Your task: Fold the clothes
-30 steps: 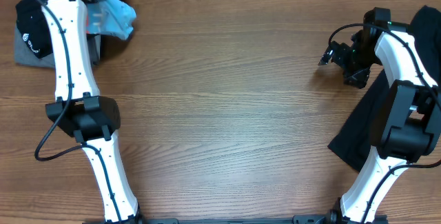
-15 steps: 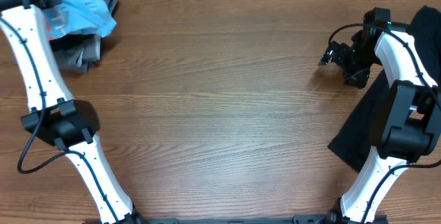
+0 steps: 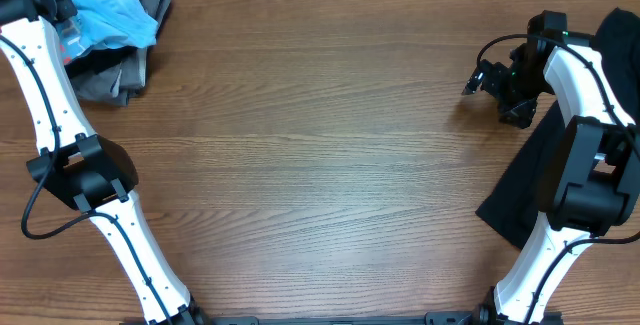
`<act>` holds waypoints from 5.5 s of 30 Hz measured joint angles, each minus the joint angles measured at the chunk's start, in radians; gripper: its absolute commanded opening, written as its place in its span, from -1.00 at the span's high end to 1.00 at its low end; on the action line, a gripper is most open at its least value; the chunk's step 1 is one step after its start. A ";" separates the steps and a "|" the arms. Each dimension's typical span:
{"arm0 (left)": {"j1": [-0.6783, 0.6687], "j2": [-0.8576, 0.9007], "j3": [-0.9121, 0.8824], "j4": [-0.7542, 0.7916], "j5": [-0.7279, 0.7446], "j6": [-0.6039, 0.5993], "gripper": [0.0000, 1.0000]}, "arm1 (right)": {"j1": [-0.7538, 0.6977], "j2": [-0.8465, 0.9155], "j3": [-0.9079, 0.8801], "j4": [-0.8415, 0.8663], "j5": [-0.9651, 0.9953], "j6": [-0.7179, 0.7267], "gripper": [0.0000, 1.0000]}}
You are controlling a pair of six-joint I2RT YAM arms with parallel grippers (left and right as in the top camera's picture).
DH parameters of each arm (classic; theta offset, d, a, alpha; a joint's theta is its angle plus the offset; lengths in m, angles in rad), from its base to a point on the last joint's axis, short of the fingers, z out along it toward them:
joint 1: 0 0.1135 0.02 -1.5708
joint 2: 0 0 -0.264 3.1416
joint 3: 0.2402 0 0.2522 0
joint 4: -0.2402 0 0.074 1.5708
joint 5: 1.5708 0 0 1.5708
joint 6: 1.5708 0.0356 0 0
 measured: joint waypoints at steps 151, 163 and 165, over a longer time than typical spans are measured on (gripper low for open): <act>-0.150 -0.365 0.061 -0.472 0.313 -0.182 -1.00 | 0.295 -2.021 -1.584 1.005 0.108 -0.043 -1.00; -0.150 -0.365 0.061 -0.472 0.313 -0.182 -1.00 | 0.304 -2.145 -1.676 0.990 0.205 -0.032 -1.00; -0.150 -0.365 0.061 -0.472 0.313 -0.182 -1.00 | 0.304 -2.145 -1.695 0.990 0.210 -0.031 -1.00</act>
